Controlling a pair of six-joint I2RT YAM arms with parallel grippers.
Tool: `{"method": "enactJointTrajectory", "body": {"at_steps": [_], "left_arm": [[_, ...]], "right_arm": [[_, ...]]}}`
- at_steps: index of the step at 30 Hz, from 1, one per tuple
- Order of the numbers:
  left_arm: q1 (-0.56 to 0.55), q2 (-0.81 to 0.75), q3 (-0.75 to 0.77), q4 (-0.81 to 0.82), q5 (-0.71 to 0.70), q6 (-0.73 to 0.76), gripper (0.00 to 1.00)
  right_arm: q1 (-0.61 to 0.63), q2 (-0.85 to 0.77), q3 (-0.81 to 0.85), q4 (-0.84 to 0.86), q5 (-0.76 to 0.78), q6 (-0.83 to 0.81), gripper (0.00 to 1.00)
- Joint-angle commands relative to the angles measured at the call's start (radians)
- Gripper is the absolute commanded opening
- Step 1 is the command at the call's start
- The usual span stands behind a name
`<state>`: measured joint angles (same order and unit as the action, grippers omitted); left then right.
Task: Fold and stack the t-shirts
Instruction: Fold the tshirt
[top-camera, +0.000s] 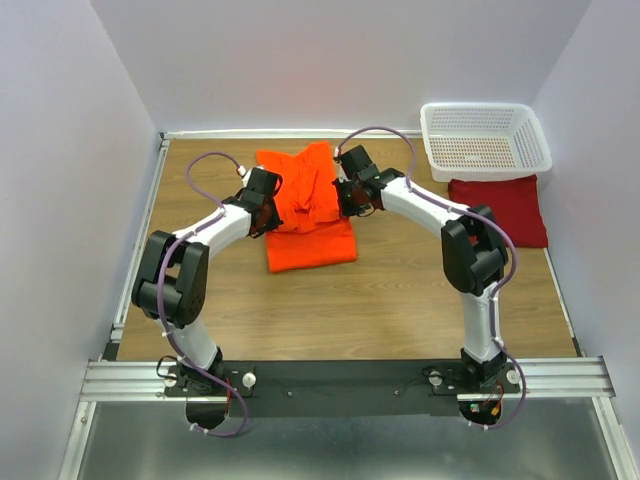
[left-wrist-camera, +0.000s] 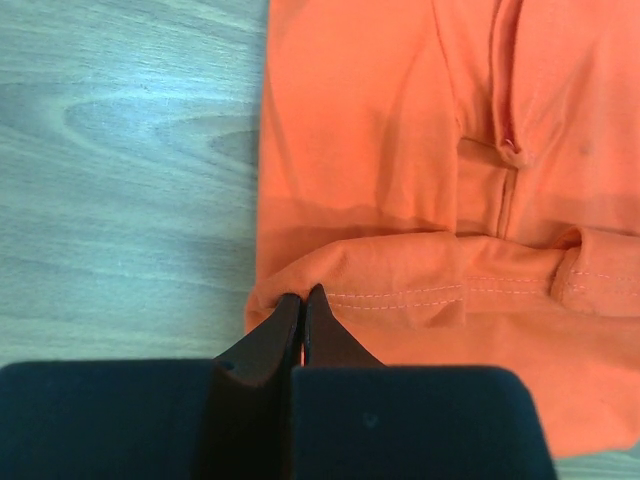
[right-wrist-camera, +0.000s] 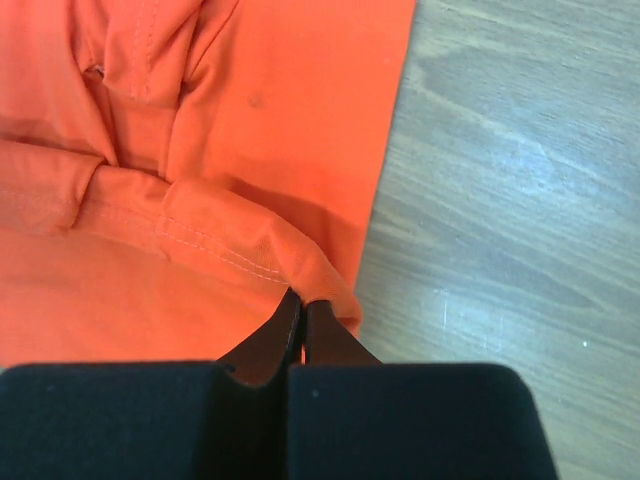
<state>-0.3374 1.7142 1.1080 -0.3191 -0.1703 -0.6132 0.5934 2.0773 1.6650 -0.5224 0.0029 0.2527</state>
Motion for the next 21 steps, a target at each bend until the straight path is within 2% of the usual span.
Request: {"method": "enactJointTrajectory", "body": {"at_steps": [1,6,7,10,11,12,13,15,17,18,20,21], "left_arm": [[0.012,0.03,-0.019,0.058,-0.015,0.004,0.0],[0.017,0.053,-0.017,0.069,-0.015,0.004,0.02],[0.017,0.051,-0.016,0.071,-0.008,0.01,0.13],[0.015,0.032,-0.008,0.054,-0.006,0.013,0.38],[0.017,0.004,-0.008,0.051,-0.006,0.016,0.52],[0.017,-0.011,-0.005,0.045,-0.011,0.018,0.58],[0.015,-0.048,-0.001,0.032,-0.018,0.018,0.71],[0.015,-0.088,0.003,0.019,-0.026,0.017,0.81],[0.014,-0.155,0.001,0.003,-0.028,0.012,0.87],[0.009,-0.181,-0.014,-0.004,-0.026,0.0,0.87],[0.002,-0.257,-0.042,-0.008,-0.014,-0.016,0.86],[-0.005,-0.281,-0.078,-0.008,-0.008,-0.025,0.84]], "right_arm": [[-0.01,0.043,-0.007,0.059,0.003,-0.027,0.01],[-0.012,0.061,-0.013,0.076,0.029,-0.038,0.03],[-0.012,0.061,-0.013,0.075,0.037,-0.041,0.06],[-0.01,0.041,-0.013,0.075,0.028,-0.067,0.23],[-0.01,0.032,-0.014,0.073,0.025,-0.075,0.32],[-0.01,0.023,-0.014,0.073,0.023,-0.087,0.38],[-0.007,0.0,-0.019,0.074,0.023,-0.093,0.49],[0.002,-0.025,-0.024,0.073,0.023,-0.111,0.6],[0.016,-0.048,-0.027,0.073,0.026,-0.153,0.68],[0.031,-0.063,-0.03,0.073,0.028,-0.171,0.76],[0.046,-0.077,-0.034,0.073,0.023,-0.214,0.82],[0.061,-0.08,-0.039,0.074,0.022,-0.225,0.83]]}}
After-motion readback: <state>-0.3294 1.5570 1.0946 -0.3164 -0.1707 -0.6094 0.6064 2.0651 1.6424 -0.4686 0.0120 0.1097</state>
